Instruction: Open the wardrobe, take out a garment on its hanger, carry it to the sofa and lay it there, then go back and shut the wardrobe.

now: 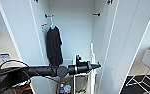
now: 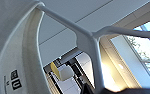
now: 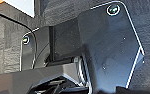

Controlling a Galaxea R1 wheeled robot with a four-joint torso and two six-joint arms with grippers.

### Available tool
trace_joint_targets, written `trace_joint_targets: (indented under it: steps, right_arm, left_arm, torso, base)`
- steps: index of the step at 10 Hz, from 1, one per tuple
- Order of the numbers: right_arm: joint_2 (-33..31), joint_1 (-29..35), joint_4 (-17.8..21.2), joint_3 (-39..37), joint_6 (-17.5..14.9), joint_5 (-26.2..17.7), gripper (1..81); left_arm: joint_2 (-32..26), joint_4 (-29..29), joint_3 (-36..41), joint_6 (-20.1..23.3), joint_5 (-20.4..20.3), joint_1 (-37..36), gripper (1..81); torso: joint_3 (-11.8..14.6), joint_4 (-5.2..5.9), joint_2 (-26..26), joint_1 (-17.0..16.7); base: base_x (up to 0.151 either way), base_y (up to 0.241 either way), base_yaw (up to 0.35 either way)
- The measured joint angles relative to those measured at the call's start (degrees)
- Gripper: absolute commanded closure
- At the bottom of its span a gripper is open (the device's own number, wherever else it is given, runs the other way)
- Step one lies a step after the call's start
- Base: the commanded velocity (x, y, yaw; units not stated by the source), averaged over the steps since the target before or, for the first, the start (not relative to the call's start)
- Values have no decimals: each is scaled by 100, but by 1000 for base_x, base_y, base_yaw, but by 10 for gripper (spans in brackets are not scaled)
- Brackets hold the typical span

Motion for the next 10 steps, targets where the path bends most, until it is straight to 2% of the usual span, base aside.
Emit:
trace_joint_targets:
  steps: [10]
  right_arm:
    - [0, -2, 0, -2, 0, 0, 10]
  left_arm:
    - [17, 29, 11, 4, -9, 59, 811]
  torso:
    - [0, 0, 0, 0]
  base:
    - [0, 0, -9]
